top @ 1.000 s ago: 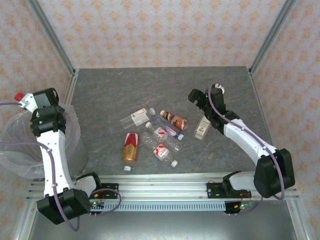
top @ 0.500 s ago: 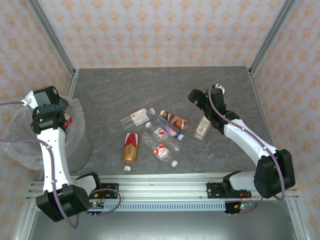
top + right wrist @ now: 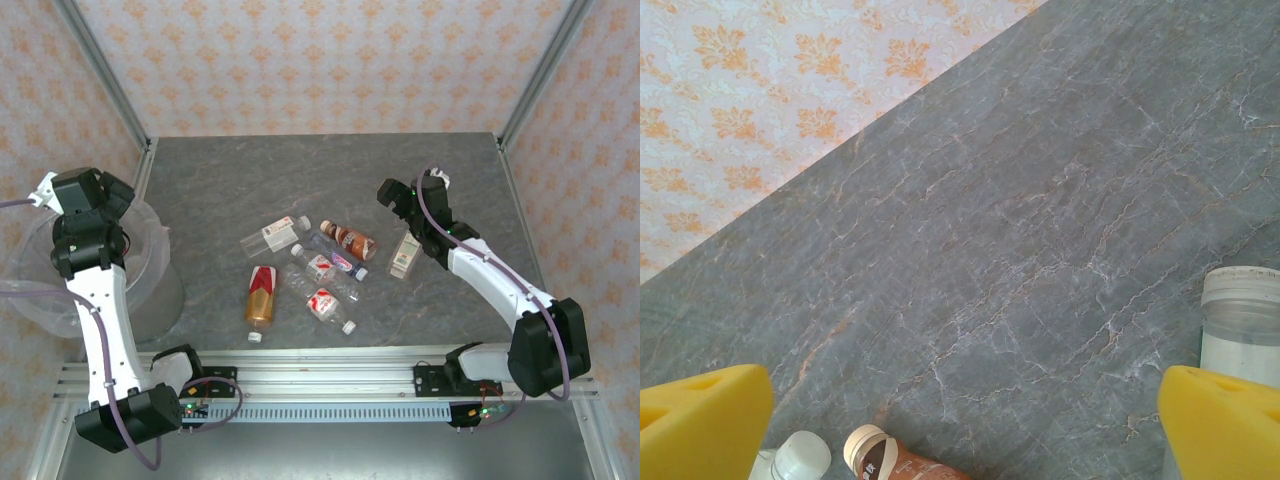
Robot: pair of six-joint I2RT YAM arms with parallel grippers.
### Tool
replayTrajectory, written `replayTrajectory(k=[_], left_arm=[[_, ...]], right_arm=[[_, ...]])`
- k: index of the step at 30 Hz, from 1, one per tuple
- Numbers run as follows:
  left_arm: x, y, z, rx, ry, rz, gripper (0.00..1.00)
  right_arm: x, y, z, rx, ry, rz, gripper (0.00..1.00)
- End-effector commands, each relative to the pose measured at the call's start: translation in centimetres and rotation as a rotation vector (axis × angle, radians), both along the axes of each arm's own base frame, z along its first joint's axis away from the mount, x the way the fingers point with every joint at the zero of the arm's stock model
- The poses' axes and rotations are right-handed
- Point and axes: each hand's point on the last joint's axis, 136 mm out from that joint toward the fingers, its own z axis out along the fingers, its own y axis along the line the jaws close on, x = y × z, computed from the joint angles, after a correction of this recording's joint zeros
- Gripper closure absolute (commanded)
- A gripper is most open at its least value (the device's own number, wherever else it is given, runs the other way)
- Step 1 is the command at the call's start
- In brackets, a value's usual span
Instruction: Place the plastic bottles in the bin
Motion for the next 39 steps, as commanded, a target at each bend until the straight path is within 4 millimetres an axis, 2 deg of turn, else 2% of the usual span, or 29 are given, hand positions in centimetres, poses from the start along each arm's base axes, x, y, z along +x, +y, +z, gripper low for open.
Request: replayTrajectory(k=[1,11,16,21,27,33,36,39], left_arm=[[-0.4,-1.3,1.5,-0.011,-0.030,-0.054,0.00],[1.4,-5.8,3.4,0.013,-0.082,-0.215,0.00],[2.2,-7.6,4.0,0.012,-0.107,-0.277,0.00],[3.5,-10.9,5.0,0.007,-0.125,-0.407,0.00],[4.8,-15.0,6.1,0.075,-0.084,-0.540,0.00],[6.3,-19.8,5.2,0.135,0.015,-0.703,0.00],[6.9,-22.5,3.7,0.104,0.072,-0.815,0.00],[6.6,-24.8,2.0,0.113,0.159,-0.907,0.00]], right_arm=[[-0.4,-0.8,-0.3,-0.022,0.008,-0.022,0.01],[-0.6,-0.2,-0.5,0.008,0.019,-0.003,0.01],[-0.7,0.8,-0.5,0.036,0.008,0.056,0.01],[-0.7,1.9,-0.4,0.065,-0.004,0.106,0.01],[-0.7,1.8,-0.5,0.070,-0.002,0.100,0.01],[-0.8,2.4,-0.3,0.076,-0.014,0.134,0.01],[-1.0,3.2,-0.1,0.082,-0.026,0.188,0.01],[-1.3,3.7,0.1,0.081,-0.026,0.227,0.01]])
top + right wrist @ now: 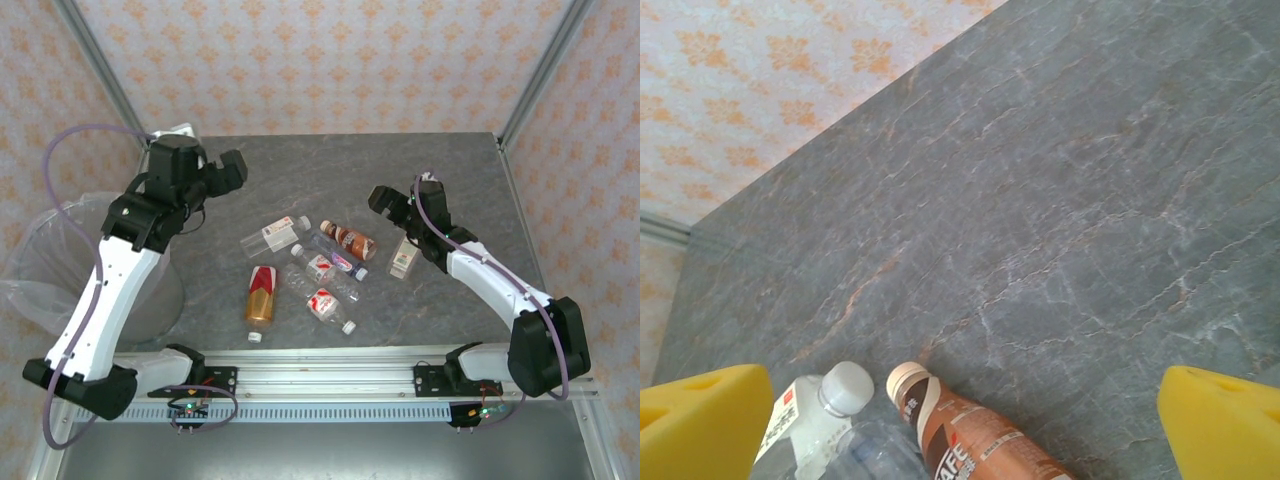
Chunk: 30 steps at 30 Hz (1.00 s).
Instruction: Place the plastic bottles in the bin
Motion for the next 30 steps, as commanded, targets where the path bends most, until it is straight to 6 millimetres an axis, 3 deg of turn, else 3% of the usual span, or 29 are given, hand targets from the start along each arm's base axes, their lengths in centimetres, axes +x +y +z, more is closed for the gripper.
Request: replayTrajectory(k=[1,4,9,17,19,23,26,30], left_arm=[[-1.4,-2.2,-1.9,0.067,0.105,-0.113,0.00],[-2.1,-3.5,-4.5,0.083,0.171,-0.144,0.00],[-3.7,-5.4,-10.5,0.051,0.315,-0.192,0.00],[-7.1,-6.4,-17.0,-0.058,0.426,-0.229,0.00],[-7.5,-6.3,-18.3,-0.085,0.448,-0.196,0.00],[-8.5,-7.9,-21.4,-0.152,0.489,-0.233,0.00],[-9.4,-8.5,-23.3,-0.092,0.529,-0.268,0.00],[-10.4,-7.8,-25.8,0.111,0.551,-0.264,0.00]], right_arm=[[-0.4,0.8,1.2,0.009,-0.046,0.067,0.01],[-1.0,1.8,1.2,0.029,-0.055,0.127,0.01],[-2.4,5.0,1.8,0.114,-0.109,0.311,0.01],[-4.5,6.2,2.2,0.094,-0.160,0.413,0.01],[-4.6,6.1,1.8,0.087,-0.158,0.408,0.01],[-4.3,6.0,1.5,0.088,-0.158,0.389,0.01],[-4.1,6.0,1.5,0.095,-0.162,0.379,0.01],[-4.0,5.9,1.1,0.092,-0.155,0.375,0.01]])
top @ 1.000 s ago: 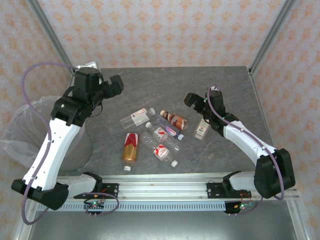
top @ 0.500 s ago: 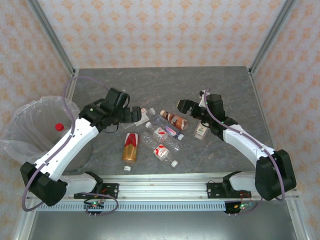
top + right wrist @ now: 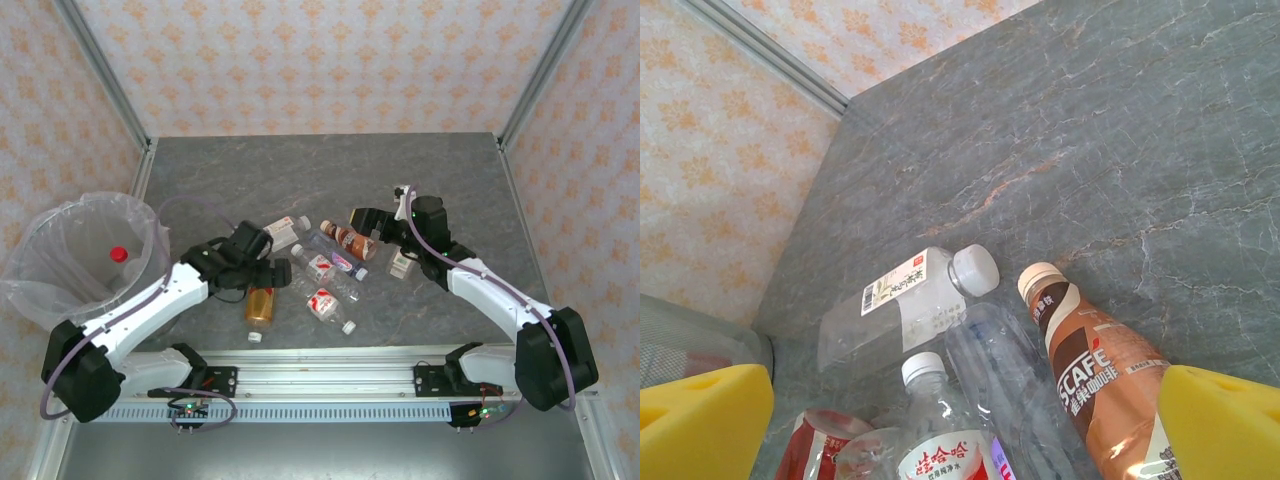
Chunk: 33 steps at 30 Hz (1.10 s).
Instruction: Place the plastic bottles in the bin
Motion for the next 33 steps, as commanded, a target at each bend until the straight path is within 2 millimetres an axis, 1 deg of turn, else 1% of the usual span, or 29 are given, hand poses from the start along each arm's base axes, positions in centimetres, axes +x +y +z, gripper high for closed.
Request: replayTrajectory(k=[1,5,8,14,17,23,27,33], left_arm=[[0.1,0.2,-1.7,0.106,-0.034,-0.022,0.00],[-0.5,-0.1,-4.3,0.125,-0.021,-0.035,0.00],[-0.7,0.0,-5.5,0.131,-0.011,-0.039,0.00],[-1.2,0.0,-7.2,0.153,0.037,-0.060,0.00],[-1.2,0.0,-7.6,0.153,0.047,-0.072,0.00],[-1.1,-1.4,-7.9,0.091,0.047,-0.105,0.01],[-0.9,-1.4,-8.6,0.110,0.062,-0.098,0.05],[0.2,-1.0,-9.1,0.137,0.038,-0.024,0.10]], right_arm=[[0.4,0.1,0.7,0.007,-0.046,-0.002,0.01],[0.6,0.1,0.3,-0.002,-0.039,-0.007,0.01],[0.7,0.0,0.2,-0.008,-0.039,-0.013,0.01],[0.7,-0.1,-0.2,-0.018,-0.027,-0.019,0.01],[0.7,-0.3,-0.3,-0.020,-0.022,-0.025,0.01],[0.6,-0.5,-0.3,-0.025,-0.021,-0.038,0.01],[0.5,-0.6,-0.4,-0.023,-0.013,-0.042,0.01],[0.4,-0.8,-0.1,-0.019,-0.016,-0.050,0.01]])
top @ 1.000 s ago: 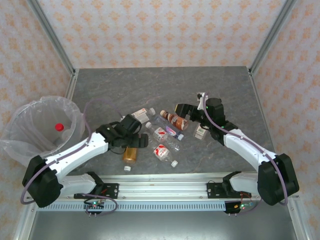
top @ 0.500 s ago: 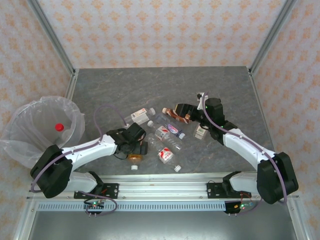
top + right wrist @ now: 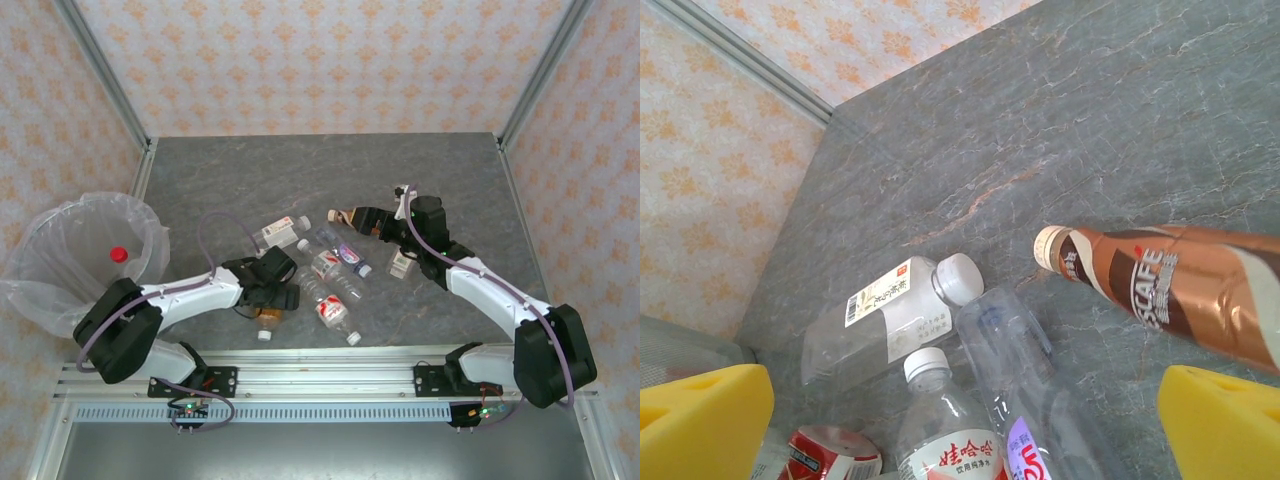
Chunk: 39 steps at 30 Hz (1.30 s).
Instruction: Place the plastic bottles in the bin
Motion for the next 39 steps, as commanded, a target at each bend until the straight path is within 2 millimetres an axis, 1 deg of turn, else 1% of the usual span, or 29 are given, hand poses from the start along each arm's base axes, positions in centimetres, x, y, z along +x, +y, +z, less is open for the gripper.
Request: replayTrajectory(k=[1,5,12,17,24,26,29,33,36,39], left_arm=[[1.3,0.1,0.3,0.009,-0.057,0.051,0.11],[1.4,0.0,0.7,0.007,-0.064,0.052,0.16],[1.4,0.5,1.2,0.026,-0.081,0.056,0.27],[1.4,0.4,1.8,0.009,-0.097,0.048,0.35],[1.6,0.3,2.9,-0.014,-0.130,0.046,0.38],[1.7,0.3,3.4,-0.015,-0.139,0.050,0.39],[1.9,0.1,4.3,-0.030,-0.153,0.055,0.40],[2.1,-0.2,5.5,-0.058,-0.175,0.053,0.40],[2.3,-0.2,6.3,-0.065,-0.187,0.056,0.41],[2.5,-0.2,7.4,-0.079,-0.213,0.061,0.41]], right_arm=[[-0.2,-0.4,0.4,-0.003,-0.017,-0.017,0.01],[-0.3,-0.6,0.5,-0.010,-0.023,-0.024,0.01],[-0.2,-0.6,0.4,-0.007,-0.019,-0.027,0.01],[-0.4,-0.1,0.5,-0.004,-0.017,0.007,0.01],[-0.4,0.2,1.1,-0.001,-0.054,0.022,0.01],[-0.7,0.6,1.4,-0.014,-0.074,0.045,0.01],[-1.6,2.0,1.8,-0.071,-0.140,0.115,0.01],[-3.1,4.8,1.9,-0.156,-0.245,0.238,0.01],[-4.1,6.7,2.0,-0.185,-0.299,0.319,0.01],[-4.7,8.0,2.0,-0.209,-0.335,0.378,0.01]])
